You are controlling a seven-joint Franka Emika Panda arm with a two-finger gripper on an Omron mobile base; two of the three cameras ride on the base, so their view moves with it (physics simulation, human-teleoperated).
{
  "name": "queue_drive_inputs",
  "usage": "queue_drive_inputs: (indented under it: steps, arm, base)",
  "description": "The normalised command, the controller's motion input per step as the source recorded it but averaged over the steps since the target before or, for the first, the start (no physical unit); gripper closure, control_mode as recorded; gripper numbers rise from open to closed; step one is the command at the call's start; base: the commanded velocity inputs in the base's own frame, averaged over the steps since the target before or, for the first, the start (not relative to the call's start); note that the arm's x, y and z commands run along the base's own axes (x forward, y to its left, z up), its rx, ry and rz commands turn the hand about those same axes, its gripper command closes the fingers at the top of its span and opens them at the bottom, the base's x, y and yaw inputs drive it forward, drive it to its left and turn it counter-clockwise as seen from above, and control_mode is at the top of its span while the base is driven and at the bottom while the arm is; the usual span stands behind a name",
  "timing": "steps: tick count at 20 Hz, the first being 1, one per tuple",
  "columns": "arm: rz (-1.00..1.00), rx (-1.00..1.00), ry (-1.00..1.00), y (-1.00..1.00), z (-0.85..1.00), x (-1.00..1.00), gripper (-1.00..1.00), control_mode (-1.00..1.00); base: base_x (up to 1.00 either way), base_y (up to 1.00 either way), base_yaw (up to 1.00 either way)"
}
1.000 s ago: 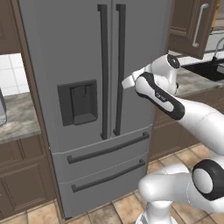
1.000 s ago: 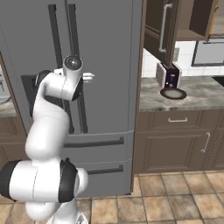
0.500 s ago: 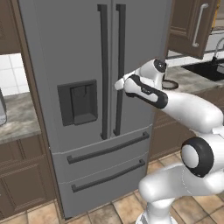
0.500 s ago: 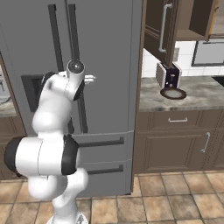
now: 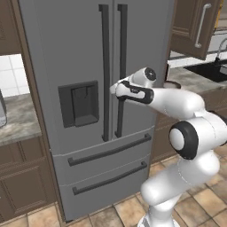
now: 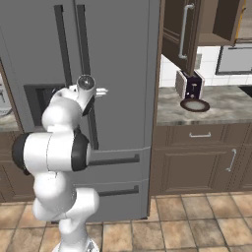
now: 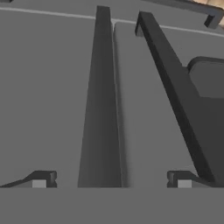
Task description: Move the hot dog bun to the plate on the dining table and place the condiment next to that plate. Then navigate to the fridge and take the sausage and place it on the plate as well.
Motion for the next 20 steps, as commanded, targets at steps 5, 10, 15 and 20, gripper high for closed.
queue_drive_inputs:
  steps: [5, 10, 15, 20]
  arm:
    - [-0.03, 0.00, -0.03, 0.00, -0.14, 0.63, -1.00, -1.00]
    - [-0.06, 0.00, 0.00, 0.00, -0.12, 0.60, 1.00, -1.00]
    - [-0.04, 0.02, 0.01, -0.11, 0.07, 0.05, 1.00, -1.00]
    - [-0.06, 0.10, 0.00, -0.49, 0.53, -0.47, 1.00, -1.00]
  base:
    - [0.00, 0.00, 0.00]
    - [0.00, 0.00, 0.00]
    - [0.00, 0.00, 0.00]
    - [0.00, 0.00, 0.00]
